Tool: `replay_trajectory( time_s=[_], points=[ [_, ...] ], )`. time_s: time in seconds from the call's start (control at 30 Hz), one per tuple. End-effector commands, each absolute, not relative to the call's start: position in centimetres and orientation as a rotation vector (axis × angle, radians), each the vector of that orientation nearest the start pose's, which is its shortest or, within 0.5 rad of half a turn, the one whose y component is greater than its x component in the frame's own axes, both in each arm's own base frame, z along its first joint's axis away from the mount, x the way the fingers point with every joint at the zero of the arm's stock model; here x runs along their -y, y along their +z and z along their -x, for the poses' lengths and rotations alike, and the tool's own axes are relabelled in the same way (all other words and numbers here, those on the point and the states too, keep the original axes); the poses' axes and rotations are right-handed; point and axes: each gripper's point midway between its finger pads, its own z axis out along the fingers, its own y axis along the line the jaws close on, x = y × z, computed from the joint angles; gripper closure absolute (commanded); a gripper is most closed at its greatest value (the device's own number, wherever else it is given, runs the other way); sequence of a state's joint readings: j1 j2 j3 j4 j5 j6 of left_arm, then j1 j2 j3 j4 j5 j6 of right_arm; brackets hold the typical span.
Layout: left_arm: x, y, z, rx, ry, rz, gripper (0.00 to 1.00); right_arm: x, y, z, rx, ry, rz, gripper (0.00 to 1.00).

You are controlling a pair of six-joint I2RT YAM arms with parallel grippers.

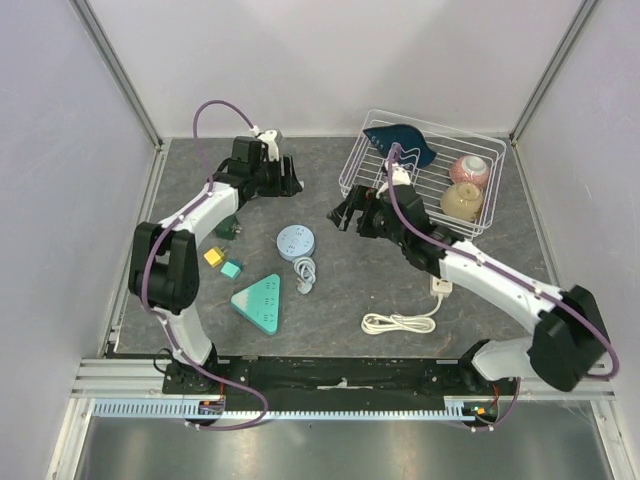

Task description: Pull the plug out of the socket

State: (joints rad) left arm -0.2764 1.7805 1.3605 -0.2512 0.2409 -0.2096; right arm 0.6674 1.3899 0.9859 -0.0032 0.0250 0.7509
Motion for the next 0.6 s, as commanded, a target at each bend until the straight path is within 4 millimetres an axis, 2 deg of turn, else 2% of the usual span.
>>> replay_trajectory(
  time_s=[0.0, 0.07, 0.1, 0.27, 0.33, 0.37, 0.4, 0.53, 0.57],
  points=[
    [20.8, 14.6, -49.8, -2.136, -0.636, -0.196, 0.98, -24.6, 20.8, -32.0, -2.075, 0.684, -0.143, 0.02],
    [21.2, 13.0, -50.6, -2.163, -0.635, -0.189, 0.96, -23.4, 21.9, -31.7, -2.041, 0.654, -0.162, 0.02],
    [21.5, 11.0, -50.8, -2.199, -0.635, -0.187, 0.95, -23.1, 22.2, -31.6, -2.031, 0.645, -0.165, 0.02],
    [21.8, 7.6, -51.4, -2.244, -0.605, -0.179, 0.86, -21.2, 24.0, -31.1, -1.98, 0.596, -0.19, 0.02],
    [21.8, 6.9, -51.5, -2.253, -0.594, -0.183, 0.73, -20.2, 24.4, -31.1, -1.965, 0.553, -0.202, 0.02],
    [21.8, 6.8, -51.5, -2.255, -0.596, -0.184, 0.62, -19.7, 24.6, -30.8, -1.967, 0.536, -0.204, 0.02],
    [21.8, 6.8, -51.4, -2.26, -0.599, -0.184, 0.46, -19.3, 24.7, -30.7, -1.966, 0.521, -0.207, 0.02],
    [21.8, 8.4, -50.9, -2.25, -0.608, -0.181, 0.27, -16.9, 24.5, -29.5, -1.981, 0.423, -0.231, 0.02],
    [21.8, 9.8, -50.9, -2.228, -0.608, -0.178, 0.17, -16.3, 24.0, -29.0, -2.003, 0.394, -0.232, 0.02]
  ],
)
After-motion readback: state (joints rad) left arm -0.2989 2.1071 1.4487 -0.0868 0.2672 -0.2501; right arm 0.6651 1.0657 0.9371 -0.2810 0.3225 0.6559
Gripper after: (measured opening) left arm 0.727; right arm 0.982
